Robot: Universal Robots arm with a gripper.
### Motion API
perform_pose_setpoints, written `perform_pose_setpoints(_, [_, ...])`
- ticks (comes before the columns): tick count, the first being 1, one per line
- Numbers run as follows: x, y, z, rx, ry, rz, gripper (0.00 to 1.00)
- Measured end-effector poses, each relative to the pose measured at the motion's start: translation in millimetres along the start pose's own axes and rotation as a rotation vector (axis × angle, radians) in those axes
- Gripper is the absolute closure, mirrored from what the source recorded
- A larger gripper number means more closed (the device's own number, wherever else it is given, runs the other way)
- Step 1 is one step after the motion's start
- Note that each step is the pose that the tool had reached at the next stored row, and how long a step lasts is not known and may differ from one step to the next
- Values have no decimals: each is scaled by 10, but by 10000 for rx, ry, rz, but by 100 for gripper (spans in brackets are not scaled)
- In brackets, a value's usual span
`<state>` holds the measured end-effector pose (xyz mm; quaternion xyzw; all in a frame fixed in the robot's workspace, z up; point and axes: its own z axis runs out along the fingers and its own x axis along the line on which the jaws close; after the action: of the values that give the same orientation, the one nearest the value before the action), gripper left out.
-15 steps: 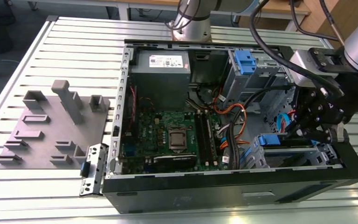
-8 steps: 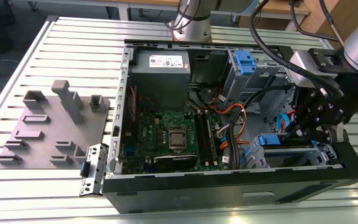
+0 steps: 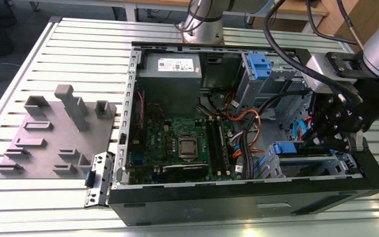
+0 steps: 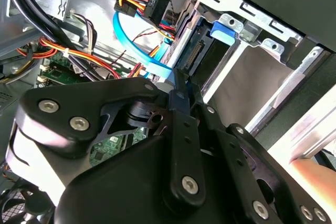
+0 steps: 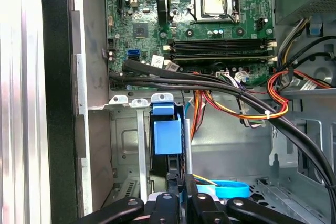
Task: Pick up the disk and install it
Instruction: 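Insert the first disk wire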
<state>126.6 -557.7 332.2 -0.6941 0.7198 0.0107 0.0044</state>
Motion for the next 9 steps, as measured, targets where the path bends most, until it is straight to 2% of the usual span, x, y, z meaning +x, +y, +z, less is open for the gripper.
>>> perform_pose_setpoints(9, [1,0,6,0,8,0,83])
